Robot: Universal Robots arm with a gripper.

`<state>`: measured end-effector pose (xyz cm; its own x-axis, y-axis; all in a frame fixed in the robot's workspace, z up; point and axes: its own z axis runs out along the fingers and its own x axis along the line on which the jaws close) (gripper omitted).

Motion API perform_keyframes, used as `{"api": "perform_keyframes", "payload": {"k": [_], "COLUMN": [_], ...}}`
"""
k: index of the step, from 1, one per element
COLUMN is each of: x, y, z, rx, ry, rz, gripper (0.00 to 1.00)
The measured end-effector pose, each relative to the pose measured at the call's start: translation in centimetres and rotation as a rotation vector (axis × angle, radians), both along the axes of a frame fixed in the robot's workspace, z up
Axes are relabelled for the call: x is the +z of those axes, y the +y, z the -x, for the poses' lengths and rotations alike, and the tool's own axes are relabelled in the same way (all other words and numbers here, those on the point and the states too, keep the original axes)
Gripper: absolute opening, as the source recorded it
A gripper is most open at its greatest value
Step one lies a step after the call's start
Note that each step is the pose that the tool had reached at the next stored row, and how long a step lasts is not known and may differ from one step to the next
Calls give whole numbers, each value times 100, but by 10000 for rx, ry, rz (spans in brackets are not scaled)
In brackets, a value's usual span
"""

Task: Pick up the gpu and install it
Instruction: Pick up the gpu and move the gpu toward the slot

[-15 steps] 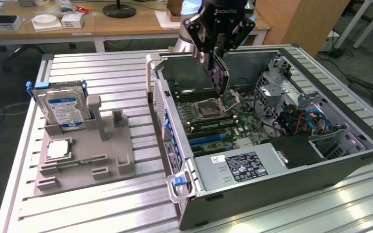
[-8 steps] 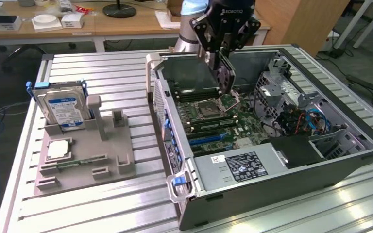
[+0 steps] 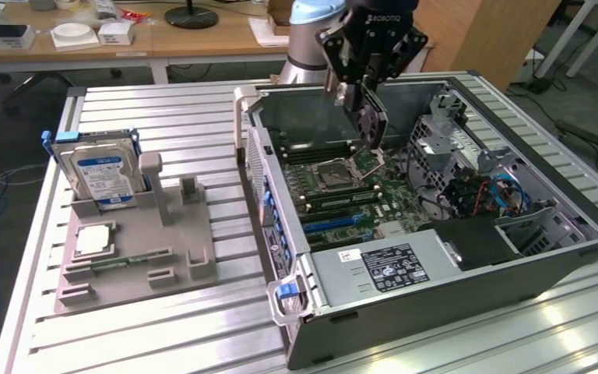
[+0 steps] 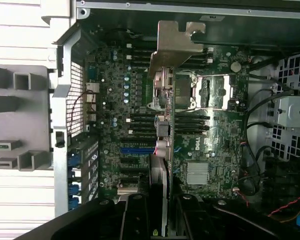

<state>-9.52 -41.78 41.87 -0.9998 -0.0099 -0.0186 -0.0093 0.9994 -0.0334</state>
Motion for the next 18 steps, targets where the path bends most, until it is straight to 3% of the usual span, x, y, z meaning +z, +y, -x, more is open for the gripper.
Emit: {"api": "perform_keyframes", "payload": {"k": [18], "x": [0], "y": [0], "z": [-293], "rx": [0], "ry": [0], "rz": [0], "gripper": [27]}}
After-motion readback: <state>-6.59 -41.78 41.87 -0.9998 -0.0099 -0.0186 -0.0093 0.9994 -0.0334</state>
